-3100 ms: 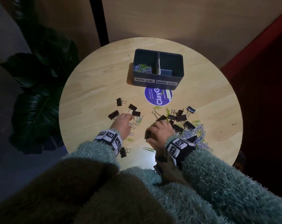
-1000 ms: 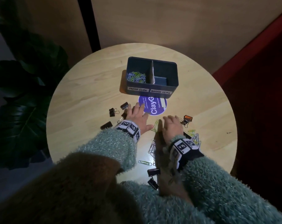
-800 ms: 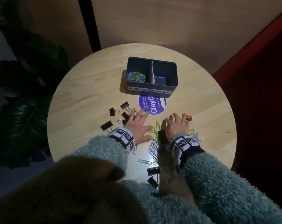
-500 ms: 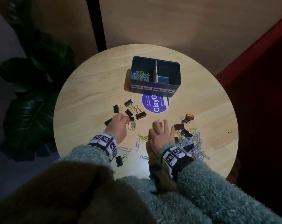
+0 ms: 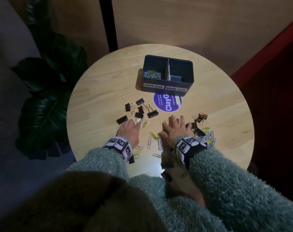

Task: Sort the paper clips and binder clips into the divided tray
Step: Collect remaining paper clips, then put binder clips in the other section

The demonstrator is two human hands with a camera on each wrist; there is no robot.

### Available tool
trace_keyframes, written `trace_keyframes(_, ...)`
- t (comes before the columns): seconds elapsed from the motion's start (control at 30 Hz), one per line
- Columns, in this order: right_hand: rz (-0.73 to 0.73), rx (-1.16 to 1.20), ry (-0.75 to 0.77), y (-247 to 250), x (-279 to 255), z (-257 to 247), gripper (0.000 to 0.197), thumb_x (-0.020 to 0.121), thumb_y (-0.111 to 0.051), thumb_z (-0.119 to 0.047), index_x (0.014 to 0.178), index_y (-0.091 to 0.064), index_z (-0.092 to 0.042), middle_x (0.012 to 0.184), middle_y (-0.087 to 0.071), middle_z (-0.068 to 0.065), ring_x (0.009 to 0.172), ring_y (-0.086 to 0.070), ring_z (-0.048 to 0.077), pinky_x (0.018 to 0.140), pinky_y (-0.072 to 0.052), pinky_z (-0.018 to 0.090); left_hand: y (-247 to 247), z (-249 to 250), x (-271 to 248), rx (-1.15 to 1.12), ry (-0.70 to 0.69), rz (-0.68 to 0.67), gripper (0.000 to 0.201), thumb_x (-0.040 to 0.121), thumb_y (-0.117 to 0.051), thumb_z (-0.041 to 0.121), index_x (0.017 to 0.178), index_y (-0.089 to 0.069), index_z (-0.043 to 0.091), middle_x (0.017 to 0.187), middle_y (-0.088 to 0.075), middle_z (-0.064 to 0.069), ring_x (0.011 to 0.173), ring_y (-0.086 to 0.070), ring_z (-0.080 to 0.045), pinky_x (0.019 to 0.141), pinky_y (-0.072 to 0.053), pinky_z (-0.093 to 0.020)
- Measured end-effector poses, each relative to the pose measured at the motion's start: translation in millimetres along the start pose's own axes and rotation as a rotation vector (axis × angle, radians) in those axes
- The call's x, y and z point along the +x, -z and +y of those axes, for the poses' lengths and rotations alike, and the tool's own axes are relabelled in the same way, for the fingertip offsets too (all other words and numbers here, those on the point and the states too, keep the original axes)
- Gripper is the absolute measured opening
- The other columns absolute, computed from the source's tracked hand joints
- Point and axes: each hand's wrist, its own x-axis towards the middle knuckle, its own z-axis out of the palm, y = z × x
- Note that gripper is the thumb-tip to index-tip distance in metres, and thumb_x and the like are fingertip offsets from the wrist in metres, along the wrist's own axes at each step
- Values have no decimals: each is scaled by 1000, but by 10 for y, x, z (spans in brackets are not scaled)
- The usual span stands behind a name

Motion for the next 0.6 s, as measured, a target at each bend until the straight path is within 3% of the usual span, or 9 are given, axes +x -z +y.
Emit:
trace_keyframes(0.1,9,14,134,-93,-199,-159,48,98,-24,-50,144,-24,-38,159,10,2,143,17,36,110,9,62,-6,-88,-5,-1,11,46,75,83,-45,-1,150,-19,23,125,-37,-7,113,-36,-22,98,-38,-35)
trace_keyframes(0.2,167,168,121,-189,-323,-215,37,98,-32,-42,132,-45,-35,159,-6,1,146,7,29,113,5,58,-35,-56,-64,23,-50,55,77,83,-47,-2,149,-19,28,126,-37,-7,116,-35,-23,99,-36,-35)
trace_keyframes(0.3,233,232,-10,-246,-346,-192,44,96,-42,-36,139,-37,-29,158,-11,3,146,3,29,115,1,56,-79,-15,-101,68,-99,32,81,81,-48,-2,150,-17,27,127,-37,-9,117,-35,-24,100,-36,-35)
trace_keyframes(0.4,190,219,-92,-303,-316,-94,58,94,-47,-31,146,-21,-28,158,-6,6,146,7,33,114,1,58,-77,-12,-95,47,-106,36,80,82,-48,-2,149,-18,29,126,-36,-8,116,-34,-24,100,-35,-35)
trace_keyframes(0.47,179,203,-132,-309,-301,3,62,93,-48,-27,147,-18,-27,158,-5,6,146,7,33,114,1,57,-65,-1,-124,5,-129,47,80,82,-49,-6,148,-23,31,128,-36,-7,117,-34,-23,100,-35,-35)
trace_keyframes(0.6,423,315,-101,-233,-341,111,50,89,-52,-11,137,-43,-17,152,-28,9,144,-13,30,117,-9,49,56,73,-130,-181,-186,98,89,74,-46,-21,148,-20,22,150,-22,-6,136,-27,-23,111,-33,-34)
